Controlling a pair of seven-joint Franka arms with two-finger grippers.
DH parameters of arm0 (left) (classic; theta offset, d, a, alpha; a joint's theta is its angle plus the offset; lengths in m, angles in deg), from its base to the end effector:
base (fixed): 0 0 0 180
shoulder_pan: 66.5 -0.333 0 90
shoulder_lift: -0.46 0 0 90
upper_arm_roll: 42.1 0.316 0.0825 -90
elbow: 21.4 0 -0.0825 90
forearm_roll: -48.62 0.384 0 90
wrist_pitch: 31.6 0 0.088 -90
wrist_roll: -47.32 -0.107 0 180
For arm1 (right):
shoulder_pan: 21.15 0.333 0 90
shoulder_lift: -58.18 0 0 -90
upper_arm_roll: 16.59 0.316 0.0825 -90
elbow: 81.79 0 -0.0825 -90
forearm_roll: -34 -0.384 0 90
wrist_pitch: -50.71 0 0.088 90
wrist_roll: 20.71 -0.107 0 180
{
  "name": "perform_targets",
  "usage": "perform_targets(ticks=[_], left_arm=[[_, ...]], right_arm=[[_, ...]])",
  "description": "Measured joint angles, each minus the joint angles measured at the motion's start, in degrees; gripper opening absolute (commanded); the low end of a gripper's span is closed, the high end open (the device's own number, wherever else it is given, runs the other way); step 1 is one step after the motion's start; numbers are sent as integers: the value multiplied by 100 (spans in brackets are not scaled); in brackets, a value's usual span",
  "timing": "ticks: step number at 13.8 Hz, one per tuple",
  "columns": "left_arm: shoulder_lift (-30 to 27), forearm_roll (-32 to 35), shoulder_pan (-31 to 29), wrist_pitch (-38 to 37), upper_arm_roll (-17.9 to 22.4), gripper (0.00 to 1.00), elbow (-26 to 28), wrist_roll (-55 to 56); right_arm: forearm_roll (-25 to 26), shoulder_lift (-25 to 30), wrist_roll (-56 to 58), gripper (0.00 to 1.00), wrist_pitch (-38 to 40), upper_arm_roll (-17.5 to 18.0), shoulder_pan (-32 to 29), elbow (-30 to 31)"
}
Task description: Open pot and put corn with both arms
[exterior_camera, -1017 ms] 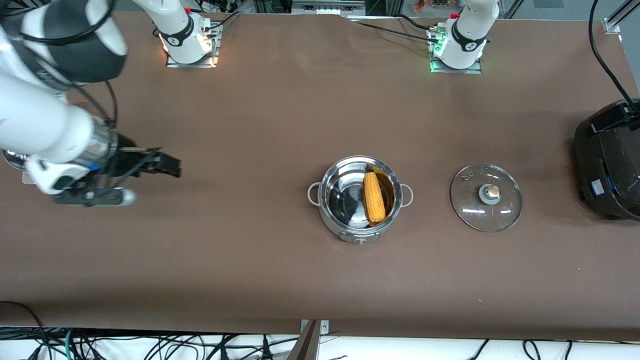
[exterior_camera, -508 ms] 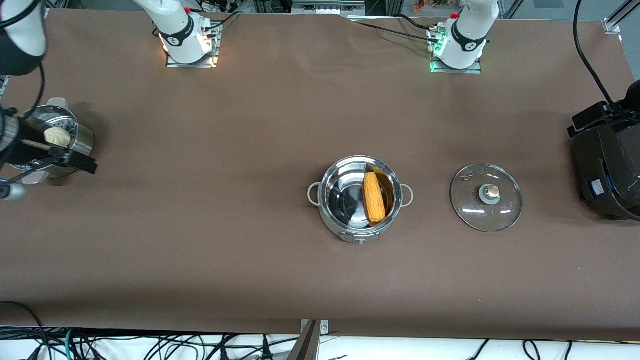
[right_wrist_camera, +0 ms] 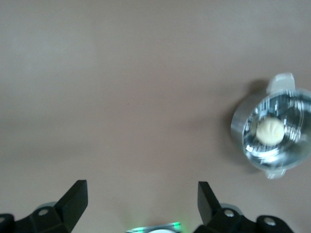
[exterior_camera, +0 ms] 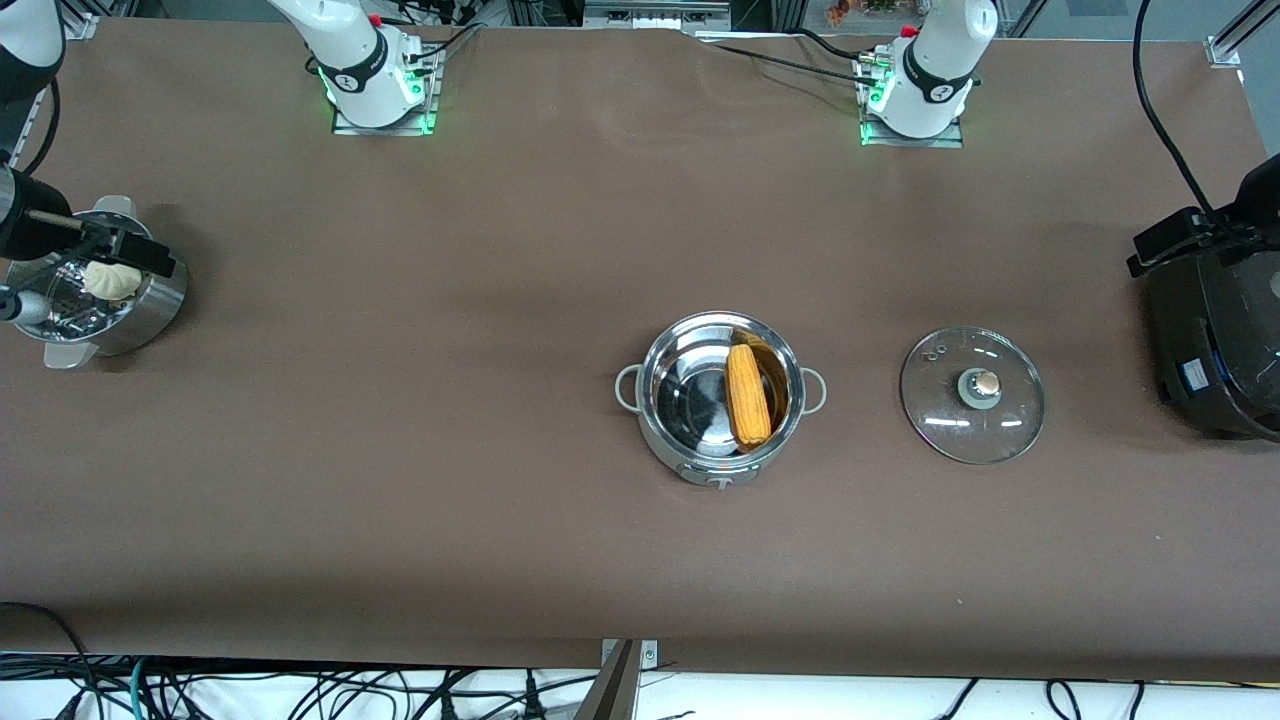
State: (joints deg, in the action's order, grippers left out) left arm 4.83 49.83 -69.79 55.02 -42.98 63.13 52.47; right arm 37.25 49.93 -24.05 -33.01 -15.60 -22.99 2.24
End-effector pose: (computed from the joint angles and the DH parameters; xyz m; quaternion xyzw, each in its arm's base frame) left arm 0.5717 0.0268 0.6213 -0.9975 -0.0663 0.0196 0.0104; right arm 0.5849 -0.0160 0.5823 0.9961 -0.0374 -0.0740 0.0287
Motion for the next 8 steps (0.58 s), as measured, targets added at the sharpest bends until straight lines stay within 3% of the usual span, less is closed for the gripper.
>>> perform_targets(ticks=[8], left_arm=[[-14, 0, 124, -1, 3, 100, -1, 2]], right_arm=[[-114, 113, 480, 100, -530, 61, -90, 517]])
